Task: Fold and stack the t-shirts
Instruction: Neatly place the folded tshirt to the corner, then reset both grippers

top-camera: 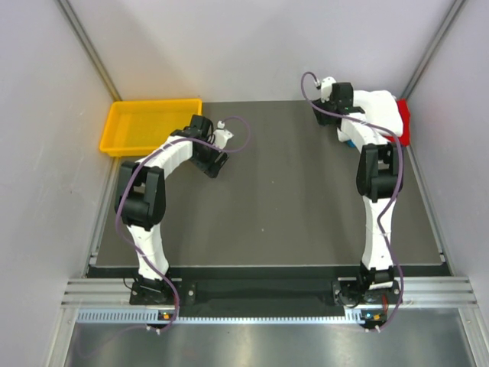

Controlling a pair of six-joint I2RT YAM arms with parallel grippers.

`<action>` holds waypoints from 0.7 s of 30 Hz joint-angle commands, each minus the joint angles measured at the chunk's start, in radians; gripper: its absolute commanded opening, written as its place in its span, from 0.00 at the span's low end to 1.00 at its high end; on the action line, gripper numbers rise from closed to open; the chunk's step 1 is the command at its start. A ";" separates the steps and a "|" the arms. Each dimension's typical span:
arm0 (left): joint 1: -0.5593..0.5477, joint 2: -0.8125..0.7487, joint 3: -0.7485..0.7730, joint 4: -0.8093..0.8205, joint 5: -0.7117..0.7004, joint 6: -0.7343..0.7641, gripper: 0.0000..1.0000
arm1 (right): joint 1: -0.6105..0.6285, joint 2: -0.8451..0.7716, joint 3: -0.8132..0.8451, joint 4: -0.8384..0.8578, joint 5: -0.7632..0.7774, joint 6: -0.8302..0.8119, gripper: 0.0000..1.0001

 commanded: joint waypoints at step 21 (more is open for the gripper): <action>0.221 -0.509 -0.474 0.101 0.006 -0.106 0.74 | 0.010 -1.068 -1.122 0.215 -0.094 0.602 1.00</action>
